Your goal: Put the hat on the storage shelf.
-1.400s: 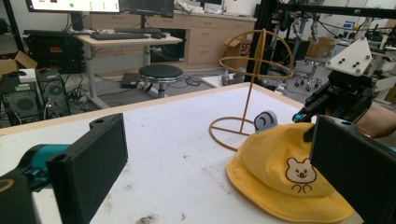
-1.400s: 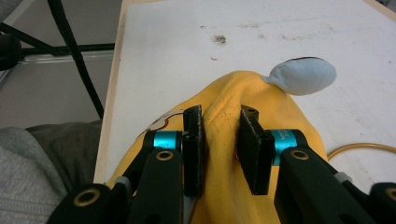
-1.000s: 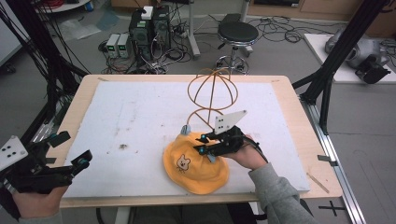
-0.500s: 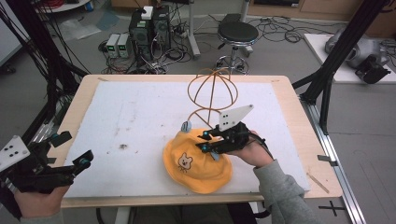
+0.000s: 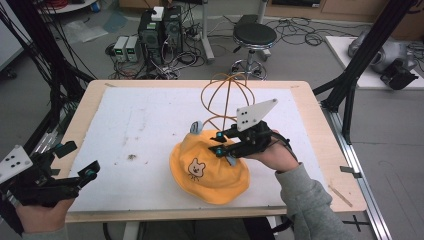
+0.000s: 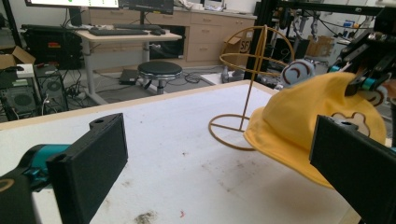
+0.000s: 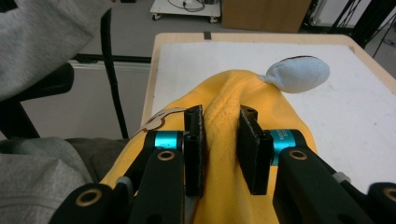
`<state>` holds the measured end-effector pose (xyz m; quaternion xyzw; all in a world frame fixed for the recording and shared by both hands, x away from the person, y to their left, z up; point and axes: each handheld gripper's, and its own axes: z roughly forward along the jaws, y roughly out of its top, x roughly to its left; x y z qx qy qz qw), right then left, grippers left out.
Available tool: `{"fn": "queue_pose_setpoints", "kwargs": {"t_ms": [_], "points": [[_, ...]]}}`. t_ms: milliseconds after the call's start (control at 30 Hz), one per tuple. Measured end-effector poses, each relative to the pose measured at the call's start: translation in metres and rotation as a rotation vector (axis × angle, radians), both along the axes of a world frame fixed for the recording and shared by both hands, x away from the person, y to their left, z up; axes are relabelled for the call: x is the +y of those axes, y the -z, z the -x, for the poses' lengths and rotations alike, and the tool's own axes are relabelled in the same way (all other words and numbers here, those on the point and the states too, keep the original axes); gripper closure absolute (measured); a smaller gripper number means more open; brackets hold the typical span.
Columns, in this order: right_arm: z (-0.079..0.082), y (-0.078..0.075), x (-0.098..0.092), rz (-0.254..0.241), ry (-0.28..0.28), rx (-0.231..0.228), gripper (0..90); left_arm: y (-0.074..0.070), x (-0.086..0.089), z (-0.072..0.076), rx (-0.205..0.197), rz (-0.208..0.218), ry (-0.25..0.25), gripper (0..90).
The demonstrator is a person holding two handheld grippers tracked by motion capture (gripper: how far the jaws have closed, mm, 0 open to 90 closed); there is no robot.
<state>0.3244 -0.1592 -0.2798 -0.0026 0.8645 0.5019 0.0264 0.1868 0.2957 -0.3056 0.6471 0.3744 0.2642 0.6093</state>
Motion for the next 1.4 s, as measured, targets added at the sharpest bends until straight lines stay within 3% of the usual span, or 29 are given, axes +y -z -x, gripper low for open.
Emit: {"fn": "queue_pose_setpoints", "kwargs": {"t_ms": [567, 1100, 1400], "points": [[0.004, -0.058, -0.002, 0.02, -0.037, -0.023, 74.0, 0.001, -0.001, -0.001, 0.005, 0.002, 0.001, 4.7], [0.007, -0.092, -0.007, -0.014, -0.006, -0.083, 74.0, 0.002, -0.001, -0.002, 0.008, 0.005, 0.001, 4.7], [0.0, -0.117, -0.011, -0.02, 0.021, -0.129, 74.0, 0.001, 0.0, 0.0, -0.004, 0.008, 0.006, 4.7]]}}
